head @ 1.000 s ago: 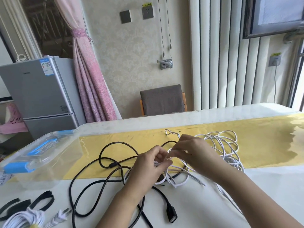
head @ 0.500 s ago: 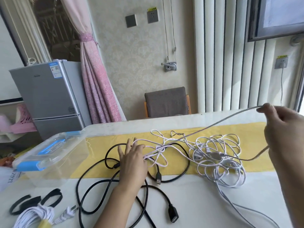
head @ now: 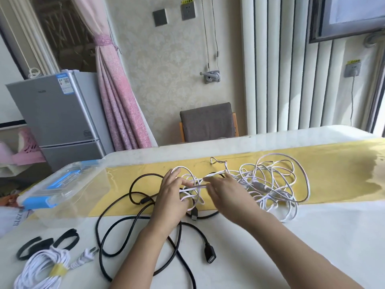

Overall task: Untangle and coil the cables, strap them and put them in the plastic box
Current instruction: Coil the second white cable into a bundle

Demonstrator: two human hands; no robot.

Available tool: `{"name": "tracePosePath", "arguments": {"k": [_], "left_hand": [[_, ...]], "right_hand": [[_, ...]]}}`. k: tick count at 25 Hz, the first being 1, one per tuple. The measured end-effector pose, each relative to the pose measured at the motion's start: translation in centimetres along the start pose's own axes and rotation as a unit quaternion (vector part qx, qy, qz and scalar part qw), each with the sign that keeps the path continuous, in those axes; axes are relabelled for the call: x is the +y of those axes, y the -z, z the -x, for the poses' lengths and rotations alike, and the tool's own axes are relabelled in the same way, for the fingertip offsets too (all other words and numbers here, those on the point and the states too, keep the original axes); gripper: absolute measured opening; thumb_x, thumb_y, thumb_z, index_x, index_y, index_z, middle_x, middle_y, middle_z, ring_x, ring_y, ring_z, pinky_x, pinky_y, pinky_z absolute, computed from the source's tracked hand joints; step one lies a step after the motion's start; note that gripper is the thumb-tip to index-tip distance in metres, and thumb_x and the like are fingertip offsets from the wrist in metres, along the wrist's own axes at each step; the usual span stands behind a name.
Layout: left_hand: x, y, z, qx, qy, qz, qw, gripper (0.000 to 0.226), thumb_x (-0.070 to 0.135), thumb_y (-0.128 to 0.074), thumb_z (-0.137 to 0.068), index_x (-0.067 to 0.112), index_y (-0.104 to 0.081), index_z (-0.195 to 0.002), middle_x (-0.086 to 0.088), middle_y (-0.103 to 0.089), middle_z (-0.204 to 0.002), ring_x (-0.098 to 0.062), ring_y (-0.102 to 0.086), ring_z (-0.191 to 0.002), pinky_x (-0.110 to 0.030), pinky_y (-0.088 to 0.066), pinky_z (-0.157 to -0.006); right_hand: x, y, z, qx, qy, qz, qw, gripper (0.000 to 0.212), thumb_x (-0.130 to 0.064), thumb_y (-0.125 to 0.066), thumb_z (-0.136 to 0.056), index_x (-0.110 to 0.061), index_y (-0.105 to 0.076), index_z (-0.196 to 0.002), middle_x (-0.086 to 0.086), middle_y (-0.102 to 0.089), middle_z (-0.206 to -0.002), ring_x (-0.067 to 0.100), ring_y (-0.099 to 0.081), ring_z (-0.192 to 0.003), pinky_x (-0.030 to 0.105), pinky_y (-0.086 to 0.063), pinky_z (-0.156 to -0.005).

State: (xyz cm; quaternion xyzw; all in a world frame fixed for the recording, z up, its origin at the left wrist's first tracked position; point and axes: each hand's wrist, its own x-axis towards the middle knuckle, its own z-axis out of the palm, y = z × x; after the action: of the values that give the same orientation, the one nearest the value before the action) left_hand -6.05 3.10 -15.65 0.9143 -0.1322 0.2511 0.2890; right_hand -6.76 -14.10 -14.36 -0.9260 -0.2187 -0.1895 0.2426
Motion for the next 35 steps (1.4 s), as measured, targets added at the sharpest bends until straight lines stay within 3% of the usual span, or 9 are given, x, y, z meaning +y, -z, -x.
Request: {"name": "tracePosePath", "arguments": {"k": [4,8,12,17,21,25,30,32,35], "left_hand": [[0.8,0.4,0.3,-0.036,-0.042,0.058,0.997,0.026,0.027,-0.044,-0.079,0.029,-0.066,-0.092,0.016,-0.049,-0.128,0.004,-0.026,-0.132,-0.016,-0.014,-0.109],[0.2,-0.8,0.1,0.001,0.002,-0.035,0.999,0.035,0.019,-0.049,-0.089,0.015,-0.060,-0.122,0.007,-0.055,-0.129,-0.015,-0.029,-0.138,-0.029,-0.005,-0.117],[-0.8,-0.8,-0.1,0.034,0.048,-0.173,0.983,0.060,0.008,-0.056,-0.083,0.019,-0.041,-0.140,0.002,-0.019,-0.158,-0.024,-0.005,-0.147,-0.035,0.008,-0.116],[-2.4,1.7,-1.1,0.161,0.102,-0.127,0.973,0.045,-0.011,-0.067,-0.064,0.014,-0.070,-0.101,-0.007,-0.065,-0.120,-0.034,-0.044,-0.129,-0.050,-0.003,-0.117],[-0.7,3.9,-0.5,0.189,0.150,0.066,0.968,0.025,0.013,-0.049,-0.079,0.024,-0.067,-0.066,0.008,-0.067,-0.075,-0.013,-0.063,-0.095,-0.037,0.005,-0.119],[3.1,3.5,-0.1,0.291,0.003,0.032,0.956,0.033,0.027,-0.046,-0.082,0.013,-0.061,-0.056,0.005,-0.065,-0.065,-0.008,-0.061,-0.099,-0.030,-0.003,-0.119],[7.5,0.0,-1.2,0.043,-0.137,0.132,0.981,0.055,0.019,-0.062,-0.082,0.023,-0.045,-0.135,0.008,-0.049,-0.136,0.002,-0.038,-0.129,-0.013,-0.026,-0.108],[8.2,-0.7,-2.2,-0.057,-0.137,0.127,0.981,0.065,0.022,-0.070,-0.084,0.034,-0.038,-0.140,0.015,-0.040,-0.144,0.004,-0.031,-0.135,-0.014,-0.023,-0.110],[9.1,-0.9,-2.4,-0.215,-0.049,0.270,0.937,0.025,0.024,-0.067,-0.087,0.024,-0.066,-0.112,0.009,-0.066,-0.120,-0.004,-0.056,-0.117,-0.025,-0.039,-0.102]], "right_hand": [[-0.2,-0.4,0.0,0.002,-0.024,0.017,1.000,0.030,-0.029,-0.042,-0.099,-0.010,-0.066,-0.096,0.007,-0.063,-0.093,0.029,-0.059,-0.089,0.036,-0.042,-0.070],[-0.7,3.0,-0.2,0.110,-0.039,-0.150,0.982,0.024,-0.018,-0.049,-0.096,-0.017,-0.062,-0.076,-0.010,-0.053,-0.063,0.006,-0.051,-0.062,0.026,-0.033,-0.059],[-0.2,7.6,0.2,0.325,-0.069,-0.288,0.898,0.026,-0.015,-0.045,-0.099,-0.014,-0.061,-0.078,-0.017,-0.048,-0.048,0.003,-0.040,-0.046,0.015,-0.027,-0.048],[5.8,10.5,0.6,0.500,-0.235,-0.223,0.803,0.032,-0.019,-0.038,-0.095,-0.007,-0.067,-0.089,0.002,-0.055,-0.067,0.010,-0.041,-0.061,0.029,-0.028,-0.060],[9.1,10.9,1.1,0.390,-0.332,-0.169,0.842,0.033,-0.016,-0.039,-0.098,-0.006,-0.070,-0.096,0.019,-0.067,-0.098,0.030,-0.055,-0.089,0.032,-0.031,-0.070],[7.3,8.3,-0.2,0.325,-0.270,-0.256,0.869,0.028,-0.012,-0.039,-0.097,-0.007,-0.065,-0.090,0.004,-0.067,-0.085,0.023,-0.057,-0.079,0.034,-0.039,-0.071],[4.5,9.4,0.0,0.187,-0.086,-0.419,0.884,0.026,-0.013,-0.051,-0.090,-0.014,-0.060,-0.066,-0.002,-0.051,-0.064,0.003,-0.041,-0.058,0.022,-0.031,-0.061],[3.8,9.6,0.2,0.160,-0.060,-0.463,0.870,0.027,-0.027,-0.054,-0.084,-0.019,-0.055,-0.058,-0.001,-0.043,-0.062,0.013,-0.031,-0.062,0.029,-0.024,-0.062],[3.7,9.8,0.4,0.176,-0.069,-0.494,0.849,0.036,-0.041,-0.058,-0.083,-0.022,-0.045,-0.056,-0.004,-0.027,-0.060,0.020,-0.019,-0.064,0.033,-0.016,-0.059]]}}
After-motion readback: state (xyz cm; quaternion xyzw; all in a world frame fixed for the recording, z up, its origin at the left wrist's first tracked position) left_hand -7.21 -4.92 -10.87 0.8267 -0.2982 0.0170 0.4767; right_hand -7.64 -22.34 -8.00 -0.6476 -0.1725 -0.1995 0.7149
